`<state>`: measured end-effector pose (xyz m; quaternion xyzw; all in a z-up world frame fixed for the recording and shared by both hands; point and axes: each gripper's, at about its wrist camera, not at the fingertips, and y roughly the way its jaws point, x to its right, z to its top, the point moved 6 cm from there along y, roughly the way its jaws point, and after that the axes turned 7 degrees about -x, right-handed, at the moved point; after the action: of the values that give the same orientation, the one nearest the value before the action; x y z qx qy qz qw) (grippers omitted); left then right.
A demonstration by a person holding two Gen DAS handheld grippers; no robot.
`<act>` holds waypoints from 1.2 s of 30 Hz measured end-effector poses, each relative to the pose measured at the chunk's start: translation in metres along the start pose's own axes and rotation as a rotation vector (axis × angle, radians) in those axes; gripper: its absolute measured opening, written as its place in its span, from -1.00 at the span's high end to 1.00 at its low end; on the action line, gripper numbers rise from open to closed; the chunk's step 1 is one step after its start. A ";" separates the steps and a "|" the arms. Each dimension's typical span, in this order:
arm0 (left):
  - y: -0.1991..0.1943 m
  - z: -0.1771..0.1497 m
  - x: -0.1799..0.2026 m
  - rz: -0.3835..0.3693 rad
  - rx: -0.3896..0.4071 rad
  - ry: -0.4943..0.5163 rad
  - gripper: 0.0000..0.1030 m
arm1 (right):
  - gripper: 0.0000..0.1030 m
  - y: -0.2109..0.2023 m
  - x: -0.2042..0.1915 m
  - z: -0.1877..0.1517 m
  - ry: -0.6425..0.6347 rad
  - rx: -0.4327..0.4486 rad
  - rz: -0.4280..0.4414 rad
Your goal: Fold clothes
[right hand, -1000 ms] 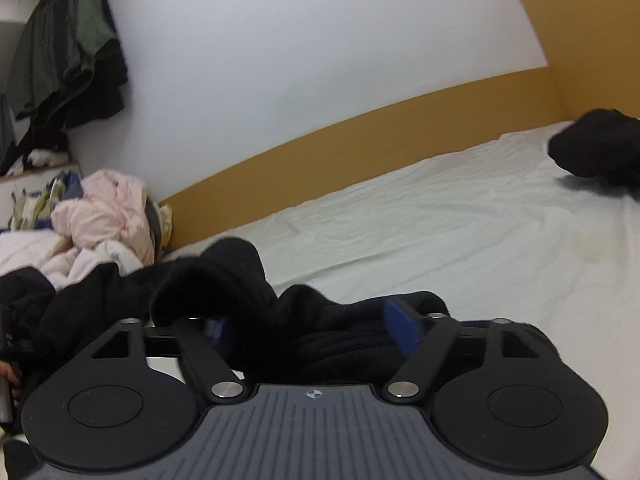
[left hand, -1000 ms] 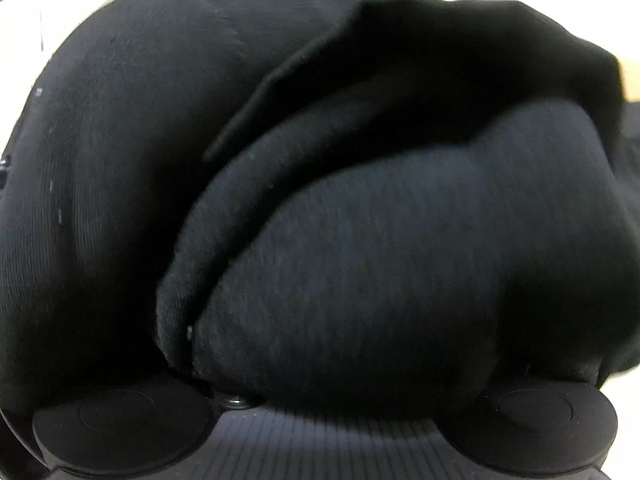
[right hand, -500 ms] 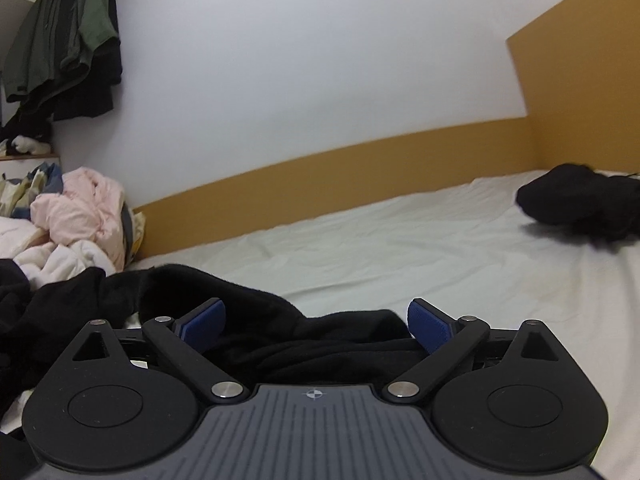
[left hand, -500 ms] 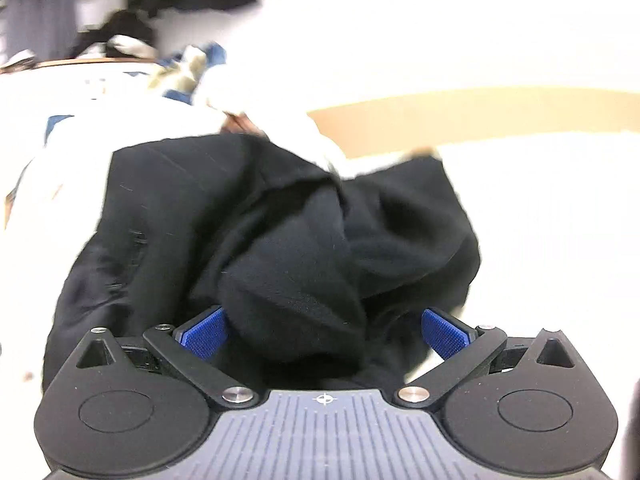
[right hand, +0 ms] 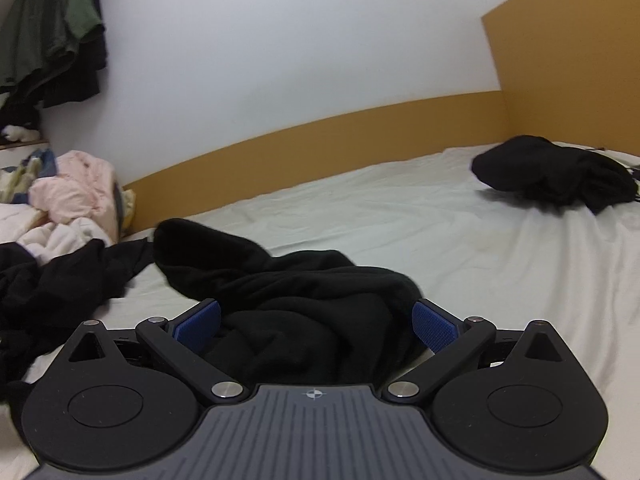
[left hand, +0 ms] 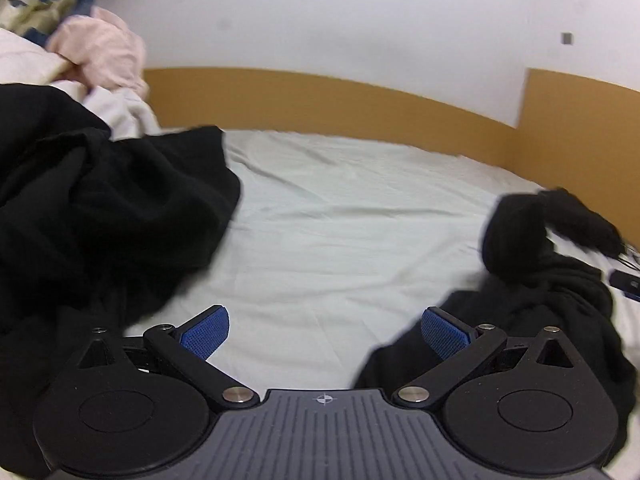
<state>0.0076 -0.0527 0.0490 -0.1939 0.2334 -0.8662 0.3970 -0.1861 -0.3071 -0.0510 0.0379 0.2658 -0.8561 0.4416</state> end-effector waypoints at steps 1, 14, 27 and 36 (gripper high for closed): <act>0.003 -0.001 -0.003 0.014 0.010 -0.021 -0.98 | -1.00 0.001 0.005 -0.002 0.008 0.001 -0.022; 0.045 -0.042 0.038 -0.159 -0.134 -0.018 -0.89 | -1.00 0.011 -0.030 -0.011 -0.049 -0.063 -0.070; 0.010 -0.022 0.051 -0.243 -0.019 -0.063 0.81 | 0.67 0.039 -0.006 -0.007 -0.035 -0.110 -0.068; -0.094 0.071 0.023 -0.326 0.247 -0.078 0.81 | 0.73 -0.023 0.013 0.033 -0.015 0.000 -0.076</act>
<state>-0.0258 -0.0340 0.1626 -0.2122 0.0755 -0.9328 0.2812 -0.2059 -0.3222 -0.0172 0.0215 0.2637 -0.8725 0.4109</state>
